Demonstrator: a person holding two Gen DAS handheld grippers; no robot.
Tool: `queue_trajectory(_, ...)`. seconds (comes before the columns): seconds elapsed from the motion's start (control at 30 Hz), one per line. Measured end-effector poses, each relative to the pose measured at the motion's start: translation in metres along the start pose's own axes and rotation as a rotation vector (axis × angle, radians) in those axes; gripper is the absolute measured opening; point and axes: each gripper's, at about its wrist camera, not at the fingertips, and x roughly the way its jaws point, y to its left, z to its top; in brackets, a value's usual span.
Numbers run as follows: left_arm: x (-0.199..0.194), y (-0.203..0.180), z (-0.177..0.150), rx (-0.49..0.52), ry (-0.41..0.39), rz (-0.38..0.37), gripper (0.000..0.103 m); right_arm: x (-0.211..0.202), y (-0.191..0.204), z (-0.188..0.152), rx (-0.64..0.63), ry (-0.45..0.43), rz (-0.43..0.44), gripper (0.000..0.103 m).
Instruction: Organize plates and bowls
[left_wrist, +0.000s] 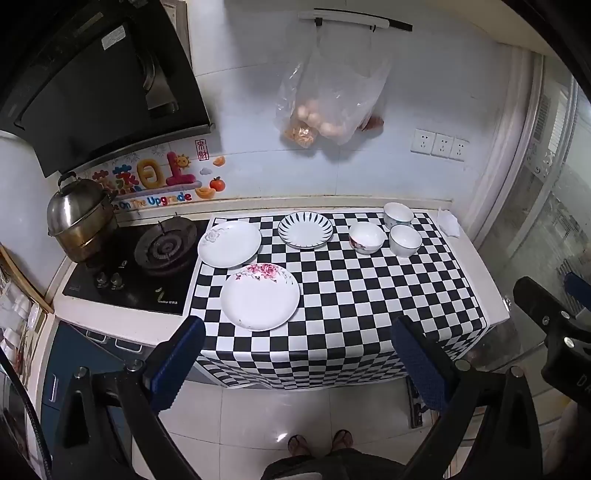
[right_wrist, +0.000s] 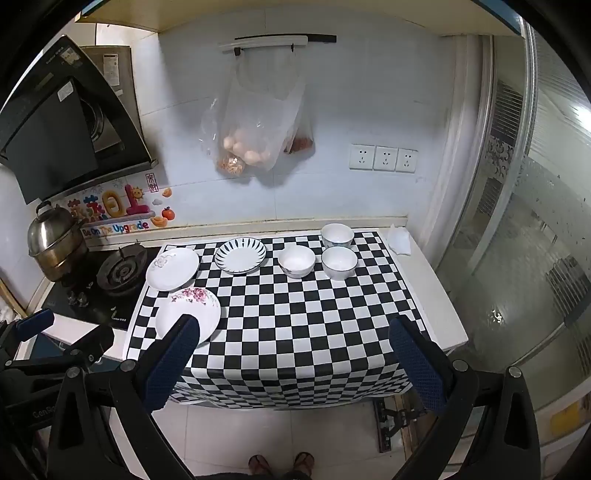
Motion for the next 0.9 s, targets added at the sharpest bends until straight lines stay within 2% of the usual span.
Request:
queue_trajectory(0.2,0.000,0.005,0.001,-0.004,0.001,0.003,0.103,0.000,-0.004,0.001,0.003,-0.002,0.001,0.103)
queue_trajectory(0.33,-0.003,-0.013,0.005,0.004,-0.006,0.013,0.103,-0.001,-0.008,0.001,0.008,0.000,0.006,0.103)
queue_trajectory(0.67,-0.007,-0.011,0.004,0.011,-0.014,0.014,0.103,-0.007,-0.017,-0.006,0.015,-0.003,0.012,0.103)
queue_trajectory(0.9,-0.022,-0.015,0.001,0.008,-0.023,0.012,0.103,-0.016,-0.026,-0.005,0.014,-0.004,0.014,0.103)
